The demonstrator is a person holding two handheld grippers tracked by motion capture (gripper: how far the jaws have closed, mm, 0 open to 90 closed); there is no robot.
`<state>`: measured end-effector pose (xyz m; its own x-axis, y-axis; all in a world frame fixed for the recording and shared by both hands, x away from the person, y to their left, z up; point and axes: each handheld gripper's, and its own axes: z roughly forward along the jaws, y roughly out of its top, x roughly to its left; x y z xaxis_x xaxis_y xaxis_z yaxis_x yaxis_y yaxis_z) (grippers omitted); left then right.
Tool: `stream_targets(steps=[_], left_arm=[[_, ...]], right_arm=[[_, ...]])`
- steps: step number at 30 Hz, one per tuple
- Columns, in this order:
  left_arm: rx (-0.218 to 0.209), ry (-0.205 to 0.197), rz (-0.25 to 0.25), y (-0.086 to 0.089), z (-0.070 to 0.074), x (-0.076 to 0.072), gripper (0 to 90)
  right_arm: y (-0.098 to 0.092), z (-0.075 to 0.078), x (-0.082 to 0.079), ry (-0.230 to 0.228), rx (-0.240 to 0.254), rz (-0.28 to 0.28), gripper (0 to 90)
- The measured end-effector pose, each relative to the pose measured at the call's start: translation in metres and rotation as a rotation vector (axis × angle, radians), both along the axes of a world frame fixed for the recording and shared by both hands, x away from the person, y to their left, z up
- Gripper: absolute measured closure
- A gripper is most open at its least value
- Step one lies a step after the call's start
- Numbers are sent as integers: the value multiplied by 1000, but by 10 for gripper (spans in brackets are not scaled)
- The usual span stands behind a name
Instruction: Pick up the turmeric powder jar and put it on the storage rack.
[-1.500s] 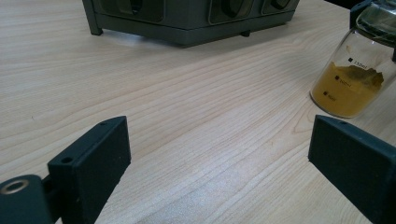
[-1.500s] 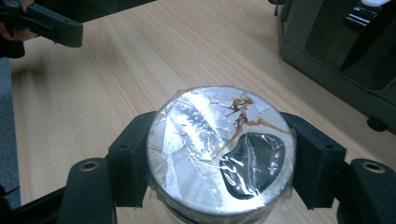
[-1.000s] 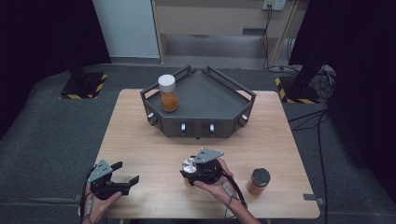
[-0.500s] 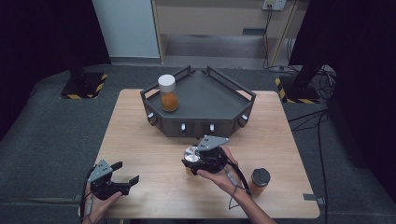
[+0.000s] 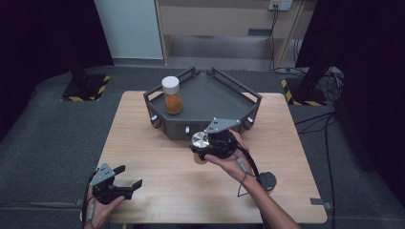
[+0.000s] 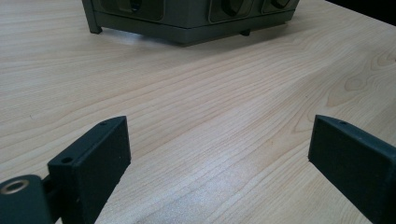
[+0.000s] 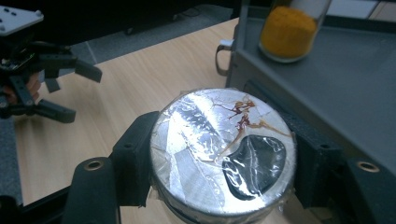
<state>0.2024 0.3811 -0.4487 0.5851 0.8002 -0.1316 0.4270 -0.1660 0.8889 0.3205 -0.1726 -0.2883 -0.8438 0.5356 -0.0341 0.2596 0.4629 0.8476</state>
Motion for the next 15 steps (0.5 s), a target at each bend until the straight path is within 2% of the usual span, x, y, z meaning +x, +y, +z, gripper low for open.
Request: stream_targets(steps=[7,15], left_arm=[[0,2,0,0,0,0,47],[0,0,-2,0,0,0,47]], right_arm=[[2,23,11,-23,9,-35,345],[6,48,29,-22,7,-82,345]])
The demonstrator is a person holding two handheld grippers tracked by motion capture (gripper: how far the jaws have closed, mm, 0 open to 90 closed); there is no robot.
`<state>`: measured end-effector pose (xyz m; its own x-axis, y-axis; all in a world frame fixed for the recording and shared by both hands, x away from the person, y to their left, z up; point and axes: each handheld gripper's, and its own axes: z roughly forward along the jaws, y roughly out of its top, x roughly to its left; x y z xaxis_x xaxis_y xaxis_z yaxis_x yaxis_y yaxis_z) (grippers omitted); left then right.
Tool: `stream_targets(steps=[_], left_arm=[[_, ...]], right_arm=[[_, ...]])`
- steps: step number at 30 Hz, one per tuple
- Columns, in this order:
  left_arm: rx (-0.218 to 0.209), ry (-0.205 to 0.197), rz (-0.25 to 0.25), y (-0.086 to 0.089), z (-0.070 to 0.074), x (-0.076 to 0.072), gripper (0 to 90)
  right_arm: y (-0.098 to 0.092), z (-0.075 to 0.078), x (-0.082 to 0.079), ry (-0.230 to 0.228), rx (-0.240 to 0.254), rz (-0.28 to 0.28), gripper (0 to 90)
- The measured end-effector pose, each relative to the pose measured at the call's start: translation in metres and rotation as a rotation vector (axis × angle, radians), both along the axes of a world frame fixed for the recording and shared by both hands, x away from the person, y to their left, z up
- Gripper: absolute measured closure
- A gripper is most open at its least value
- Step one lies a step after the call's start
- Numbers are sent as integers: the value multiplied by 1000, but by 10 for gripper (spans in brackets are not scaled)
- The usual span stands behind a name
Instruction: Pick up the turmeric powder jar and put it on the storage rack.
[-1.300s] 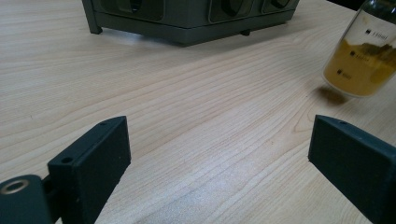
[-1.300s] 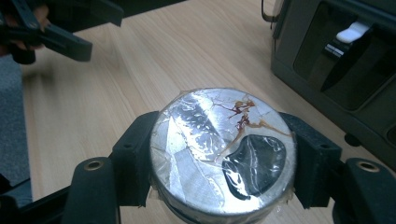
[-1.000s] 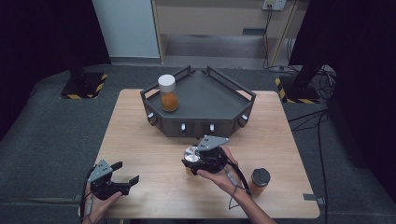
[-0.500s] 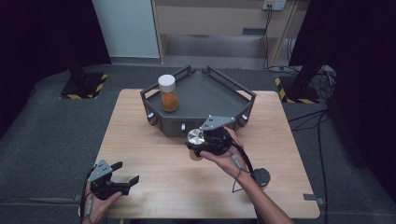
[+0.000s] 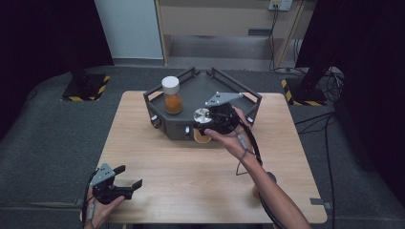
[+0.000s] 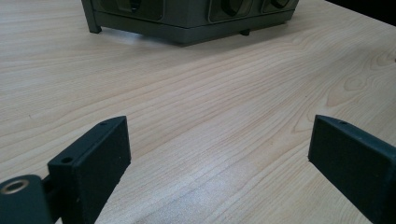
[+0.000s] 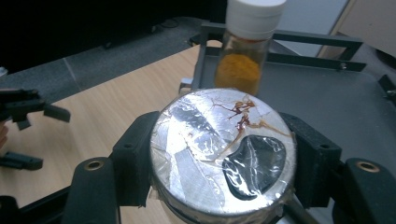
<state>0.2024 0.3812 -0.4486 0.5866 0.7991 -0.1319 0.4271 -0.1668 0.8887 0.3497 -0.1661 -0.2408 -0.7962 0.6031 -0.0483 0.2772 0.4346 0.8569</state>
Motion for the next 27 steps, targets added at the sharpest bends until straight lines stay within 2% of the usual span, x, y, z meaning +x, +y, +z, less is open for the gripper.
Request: stream_targets(steps=[10,19,27], left_arm=[[-1,0,0,0,0,0,47],[0,1,1,0,0,0,48],[1,1,0,0,0,1,48]], right_arm=[[9,15,21,-15,-15,-69,345],[13,15,41,2,4,-118,345],[25,10,55,-8,-13,-165,345]])
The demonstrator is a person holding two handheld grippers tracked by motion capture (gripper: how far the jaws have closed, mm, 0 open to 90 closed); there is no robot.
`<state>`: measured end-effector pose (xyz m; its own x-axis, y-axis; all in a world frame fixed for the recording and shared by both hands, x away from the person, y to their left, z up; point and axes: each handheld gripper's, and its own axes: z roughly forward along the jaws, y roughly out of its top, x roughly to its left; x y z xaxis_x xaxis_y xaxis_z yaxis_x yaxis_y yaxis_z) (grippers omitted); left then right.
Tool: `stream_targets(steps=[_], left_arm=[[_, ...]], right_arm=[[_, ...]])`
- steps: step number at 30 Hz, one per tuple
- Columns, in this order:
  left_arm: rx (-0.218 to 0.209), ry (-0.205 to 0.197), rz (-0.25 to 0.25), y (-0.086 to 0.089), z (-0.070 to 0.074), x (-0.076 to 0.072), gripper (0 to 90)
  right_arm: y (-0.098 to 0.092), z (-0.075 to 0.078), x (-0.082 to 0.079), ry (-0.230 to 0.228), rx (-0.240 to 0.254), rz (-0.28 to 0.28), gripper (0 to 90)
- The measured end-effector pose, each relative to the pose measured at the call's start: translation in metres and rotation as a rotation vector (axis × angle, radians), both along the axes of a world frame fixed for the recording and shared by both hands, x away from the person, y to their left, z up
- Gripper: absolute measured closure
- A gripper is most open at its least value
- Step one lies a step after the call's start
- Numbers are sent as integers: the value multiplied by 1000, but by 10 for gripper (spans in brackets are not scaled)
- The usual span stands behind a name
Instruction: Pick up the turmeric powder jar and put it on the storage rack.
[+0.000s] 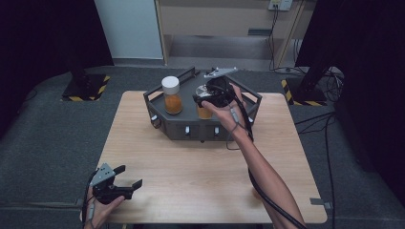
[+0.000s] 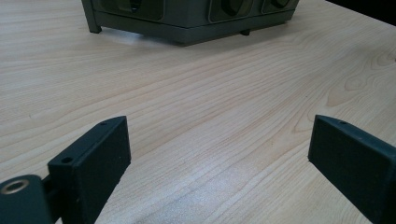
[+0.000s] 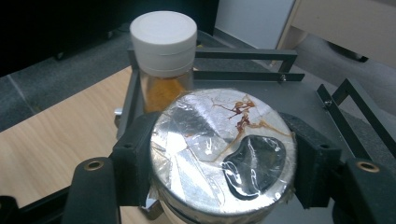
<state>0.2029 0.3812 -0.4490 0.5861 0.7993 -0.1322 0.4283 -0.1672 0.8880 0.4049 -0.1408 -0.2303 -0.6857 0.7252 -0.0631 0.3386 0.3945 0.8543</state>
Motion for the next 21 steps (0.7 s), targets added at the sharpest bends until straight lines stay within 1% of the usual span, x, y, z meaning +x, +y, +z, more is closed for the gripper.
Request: stream_targets(steps=[5,6,7,8,11,15,18,21], left_arm=[[-1,1,0,0,0,0,48],[3,-5,1,0,0,0,47],[-1,1,-1,0,0,0,47],[-3,-4,-2,0,-1,0,47],[-5,2,-2,1,-1,0,48],[-4,1,-3,1,0,0,47],[-6,3,-2,1,-1,1,48],[-6,0,-2,1,-1,0,48]], right_arm=[[5,-7,9,-2,-1,-21,345],[6,-8,10,1,4,-29,345],[7,-10,12,1,10,-35,345],[7,-12,14,2,14,-42,345],[8,-18,19,9,36,-63,345],[13,-23,23,-3,36,-84,345],[15,-27,29,3,30,-90,345],[17,-31,32,0,19,-100,345]])
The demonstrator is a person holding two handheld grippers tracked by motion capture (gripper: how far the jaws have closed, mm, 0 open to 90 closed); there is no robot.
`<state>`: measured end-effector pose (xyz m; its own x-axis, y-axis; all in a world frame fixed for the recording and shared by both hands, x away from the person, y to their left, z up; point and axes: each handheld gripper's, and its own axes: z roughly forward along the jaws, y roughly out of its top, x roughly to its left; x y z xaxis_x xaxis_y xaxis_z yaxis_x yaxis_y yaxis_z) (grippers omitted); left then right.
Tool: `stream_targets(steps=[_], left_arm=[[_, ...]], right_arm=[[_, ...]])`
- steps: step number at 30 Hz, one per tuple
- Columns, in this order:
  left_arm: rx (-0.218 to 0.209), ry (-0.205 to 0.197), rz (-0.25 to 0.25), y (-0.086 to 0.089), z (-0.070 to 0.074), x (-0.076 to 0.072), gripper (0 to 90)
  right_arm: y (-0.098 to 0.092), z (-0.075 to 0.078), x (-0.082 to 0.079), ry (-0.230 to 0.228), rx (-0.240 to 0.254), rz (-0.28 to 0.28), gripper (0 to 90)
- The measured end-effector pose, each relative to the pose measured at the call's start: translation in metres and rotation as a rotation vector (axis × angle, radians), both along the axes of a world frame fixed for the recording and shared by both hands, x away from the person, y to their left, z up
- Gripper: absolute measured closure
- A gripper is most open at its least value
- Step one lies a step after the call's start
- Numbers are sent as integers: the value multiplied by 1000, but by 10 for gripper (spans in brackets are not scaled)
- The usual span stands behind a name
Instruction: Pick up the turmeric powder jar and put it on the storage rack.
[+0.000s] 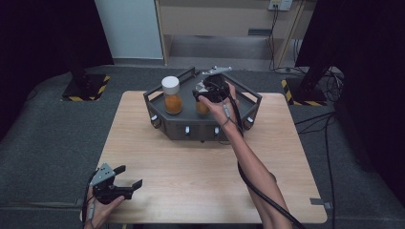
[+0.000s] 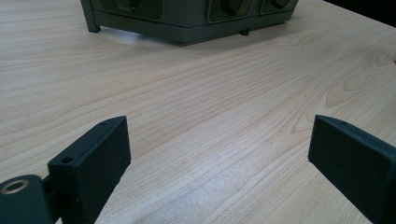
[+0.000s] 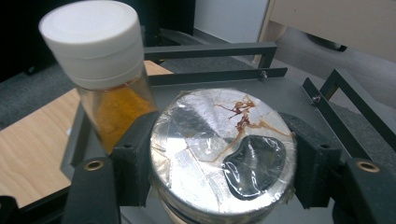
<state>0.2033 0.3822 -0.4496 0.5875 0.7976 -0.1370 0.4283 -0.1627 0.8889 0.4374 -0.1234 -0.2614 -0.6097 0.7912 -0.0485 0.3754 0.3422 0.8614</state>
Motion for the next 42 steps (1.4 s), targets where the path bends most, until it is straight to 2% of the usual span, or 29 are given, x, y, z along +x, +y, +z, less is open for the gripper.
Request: stream_targets(steps=[12,28,38,40,42], left_arm=[[-4,2,3,1,0,0,47],[-3,0,1,1,0,0,48],[-1,-1,-1,0,0,0,48],[-1,0,-2,0,0,0,48],[1,0,-2,0,0,0,48]], right_arm=[[6,-17,12,-2,8,-10,344],[10,-29,17,4,21,-11,343],[10,-29,17,2,21,-14,340],[10,-31,17,-4,21,-12,321],[7,-32,16,-16,33,-5,260]])
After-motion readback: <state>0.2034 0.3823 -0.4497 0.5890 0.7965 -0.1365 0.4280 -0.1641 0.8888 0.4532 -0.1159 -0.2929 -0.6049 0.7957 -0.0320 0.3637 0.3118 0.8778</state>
